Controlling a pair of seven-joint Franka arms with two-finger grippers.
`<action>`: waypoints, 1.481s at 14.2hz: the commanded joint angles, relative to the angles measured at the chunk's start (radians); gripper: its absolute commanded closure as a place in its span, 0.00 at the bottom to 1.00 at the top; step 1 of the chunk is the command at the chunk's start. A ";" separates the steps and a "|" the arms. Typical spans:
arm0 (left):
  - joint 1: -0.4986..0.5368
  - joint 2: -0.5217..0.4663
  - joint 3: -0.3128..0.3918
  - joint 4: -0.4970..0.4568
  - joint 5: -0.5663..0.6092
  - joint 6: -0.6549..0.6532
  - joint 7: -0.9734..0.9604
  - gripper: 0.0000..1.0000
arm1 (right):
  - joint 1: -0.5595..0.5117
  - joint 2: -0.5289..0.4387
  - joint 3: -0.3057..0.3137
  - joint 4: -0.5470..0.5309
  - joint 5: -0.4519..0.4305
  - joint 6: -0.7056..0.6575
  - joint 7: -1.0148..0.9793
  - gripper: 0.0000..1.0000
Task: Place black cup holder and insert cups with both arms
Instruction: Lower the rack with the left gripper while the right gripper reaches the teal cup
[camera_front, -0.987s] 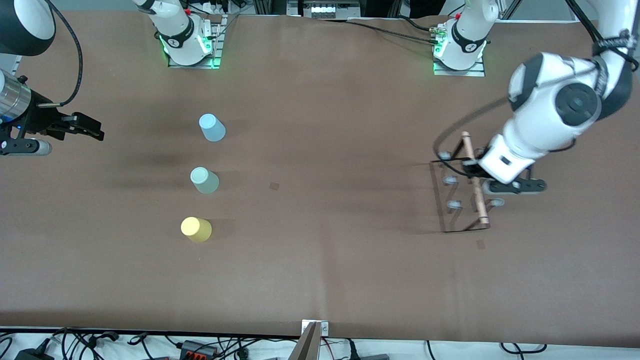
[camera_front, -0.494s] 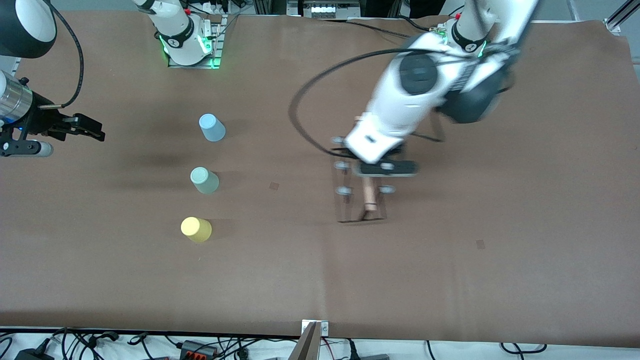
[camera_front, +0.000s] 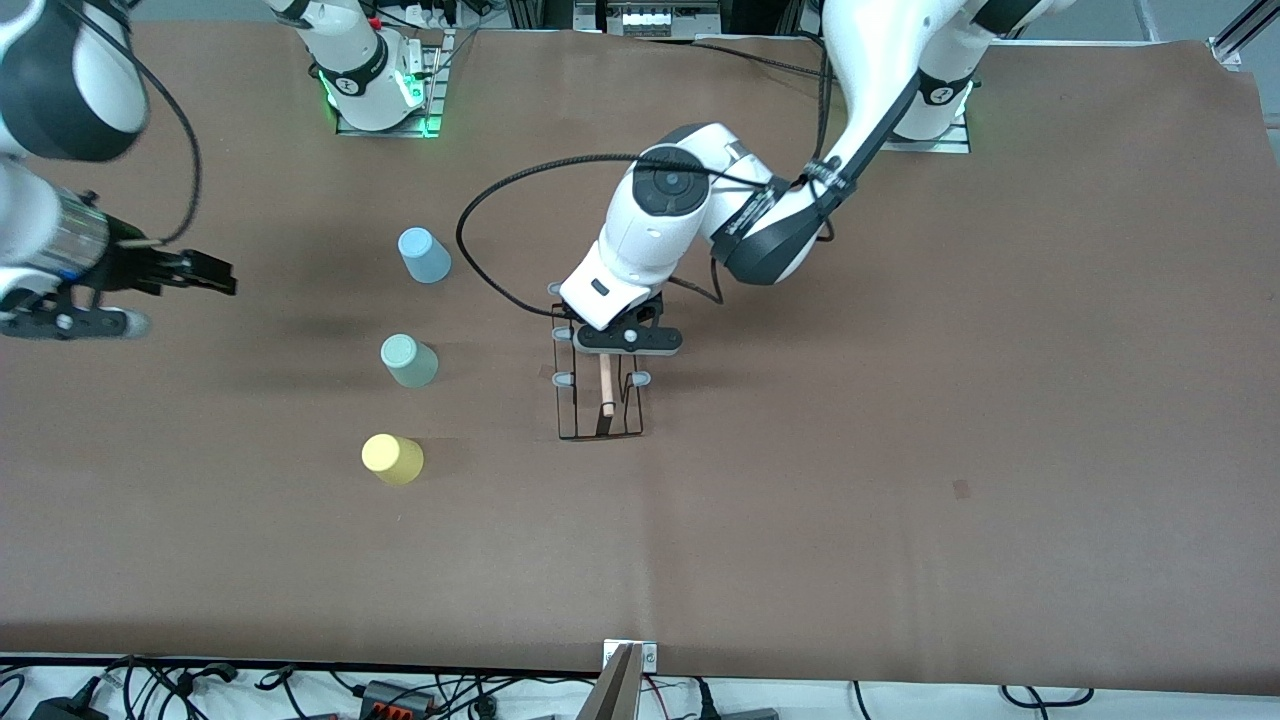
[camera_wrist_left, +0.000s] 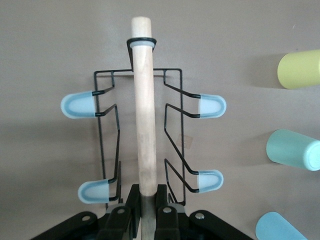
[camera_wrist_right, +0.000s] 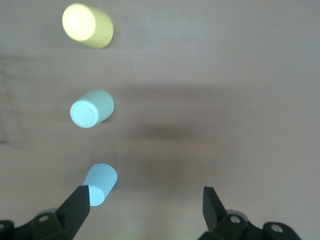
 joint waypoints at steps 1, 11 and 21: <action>-0.019 0.020 0.011 0.046 0.044 -0.004 -0.009 1.00 | 0.062 0.088 0.002 0.002 0.008 0.029 0.029 0.00; -0.009 0.032 0.012 0.041 0.132 -0.013 -0.011 0.96 | 0.214 0.279 0.002 -0.050 0.063 0.264 0.218 0.00; 0.135 -0.143 0.040 0.073 0.133 -0.204 0.003 0.00 | 0.220 0.338 0.002 -0.099 0.063 0.350 0.318 0.00</action>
